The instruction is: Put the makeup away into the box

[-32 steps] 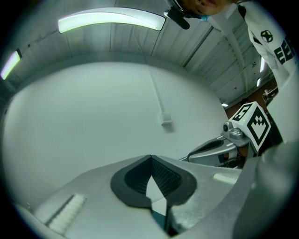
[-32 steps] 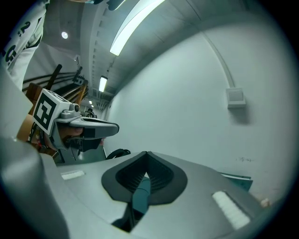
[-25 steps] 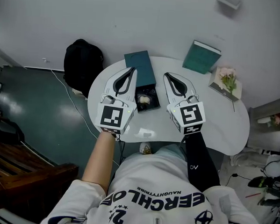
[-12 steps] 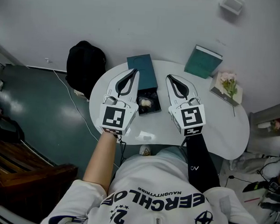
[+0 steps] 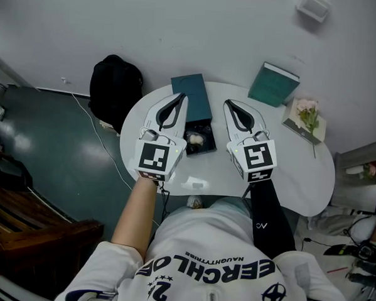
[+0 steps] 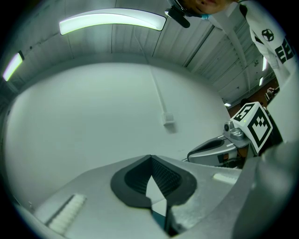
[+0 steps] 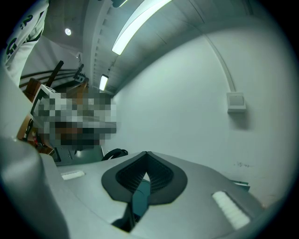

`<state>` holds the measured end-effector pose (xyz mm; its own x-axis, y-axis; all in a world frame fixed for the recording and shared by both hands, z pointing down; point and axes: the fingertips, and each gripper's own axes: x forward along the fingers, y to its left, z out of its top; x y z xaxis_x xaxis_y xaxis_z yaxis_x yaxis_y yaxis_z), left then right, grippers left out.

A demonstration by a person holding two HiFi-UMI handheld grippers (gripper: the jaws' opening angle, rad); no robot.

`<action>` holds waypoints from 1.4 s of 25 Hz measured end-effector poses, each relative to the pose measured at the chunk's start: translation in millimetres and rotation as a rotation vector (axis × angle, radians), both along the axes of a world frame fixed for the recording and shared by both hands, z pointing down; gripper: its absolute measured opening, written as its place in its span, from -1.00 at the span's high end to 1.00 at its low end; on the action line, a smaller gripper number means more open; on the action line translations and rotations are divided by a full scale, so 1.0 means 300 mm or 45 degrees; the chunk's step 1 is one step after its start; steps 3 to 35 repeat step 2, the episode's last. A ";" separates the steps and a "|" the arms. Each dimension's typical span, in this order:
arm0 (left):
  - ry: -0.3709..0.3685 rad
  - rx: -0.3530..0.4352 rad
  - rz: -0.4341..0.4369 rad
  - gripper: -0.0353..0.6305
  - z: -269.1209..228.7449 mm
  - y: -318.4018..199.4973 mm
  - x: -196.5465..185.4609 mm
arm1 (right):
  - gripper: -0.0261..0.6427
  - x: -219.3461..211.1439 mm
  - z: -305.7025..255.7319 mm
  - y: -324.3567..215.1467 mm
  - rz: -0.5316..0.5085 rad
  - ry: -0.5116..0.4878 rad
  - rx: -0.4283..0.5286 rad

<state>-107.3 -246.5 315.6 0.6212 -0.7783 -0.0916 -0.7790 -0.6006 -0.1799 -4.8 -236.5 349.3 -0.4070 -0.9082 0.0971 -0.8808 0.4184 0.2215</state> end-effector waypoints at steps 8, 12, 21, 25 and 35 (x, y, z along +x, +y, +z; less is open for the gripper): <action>-0.002 -0.004 -0.001 0.89 0.003 -0.005 0.000 | 0.83 -0.003 -0.001 -0.005 -0.002 0.000 0.000; -0.002 -0.004 -0.001 0.89 0.003 -0.005 0.000 | 0.83 -0.003 -0.001 -0.005 -0.002 0.000 0.000; -0.002 -0.004 -0.001 0.89 0.003 -0.005 0.000 | 0.83 -0.003 -0.001 -0.005 -0.002 0.000 0.000; -0.002 -0.004 -0.001 0.89 0.003 -0.005 0.000 | 0.83 -0.003 -0.001 -0.005 -0.002 0.000 0.000; -0.002 -0.004 -0.001 0.89 0.003 -0.005 0.000 | 0.83 -0.003 -0.001 -0.005 -0.002 0.000 0.000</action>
